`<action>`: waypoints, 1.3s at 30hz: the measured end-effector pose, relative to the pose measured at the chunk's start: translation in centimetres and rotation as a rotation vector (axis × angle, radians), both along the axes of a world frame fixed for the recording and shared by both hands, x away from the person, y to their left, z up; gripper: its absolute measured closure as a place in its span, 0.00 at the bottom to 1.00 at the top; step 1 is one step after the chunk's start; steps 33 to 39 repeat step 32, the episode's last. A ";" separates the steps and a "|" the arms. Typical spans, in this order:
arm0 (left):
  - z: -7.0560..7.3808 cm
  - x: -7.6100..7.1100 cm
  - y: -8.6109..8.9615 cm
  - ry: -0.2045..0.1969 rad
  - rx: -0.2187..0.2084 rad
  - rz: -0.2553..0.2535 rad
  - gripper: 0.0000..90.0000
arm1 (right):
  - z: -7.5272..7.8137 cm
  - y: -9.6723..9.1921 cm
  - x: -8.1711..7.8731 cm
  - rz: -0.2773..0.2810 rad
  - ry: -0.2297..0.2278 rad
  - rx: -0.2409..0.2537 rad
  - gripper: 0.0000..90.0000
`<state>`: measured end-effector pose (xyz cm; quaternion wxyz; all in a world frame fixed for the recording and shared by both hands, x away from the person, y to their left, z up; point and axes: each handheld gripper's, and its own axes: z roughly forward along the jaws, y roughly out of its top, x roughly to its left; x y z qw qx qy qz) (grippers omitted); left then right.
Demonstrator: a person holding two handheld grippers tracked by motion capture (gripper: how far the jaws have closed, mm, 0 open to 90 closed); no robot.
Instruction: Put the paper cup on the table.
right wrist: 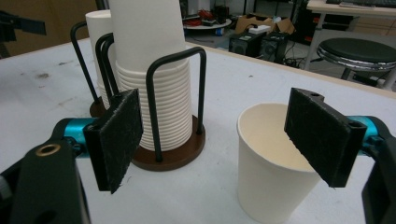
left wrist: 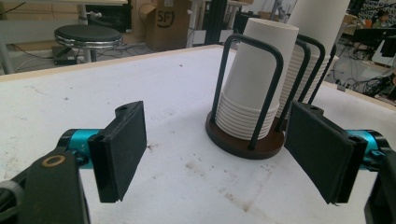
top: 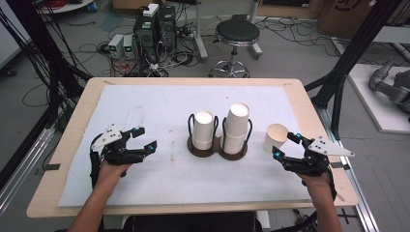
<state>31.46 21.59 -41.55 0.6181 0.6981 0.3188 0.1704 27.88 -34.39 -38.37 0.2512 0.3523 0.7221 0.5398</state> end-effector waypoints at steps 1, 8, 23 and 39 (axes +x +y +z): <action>0.0 0.0 0.1 -0.001 0.000 0.001 0.23 | 0.0 0.1 0.0 0.002 0.003 0.001 0.22; 0.2 -0.3 0.2 -0.008 -0.005 0.002 0.23 | -0.2 0.4 0.0 0.007 0.014 -0.009 0.22; 0.2 -0.5 0.2 -0.004 -0.009 0.004 0.23 | -0.3 0.2 -0.2 -0.002 0.018 0.005 0.22; 0.1 -0.3 0.5 -0.003 -0.014 0.011 0.23 | -0.5 0.1 -0.1 -0.008 0.019 0.009 0.22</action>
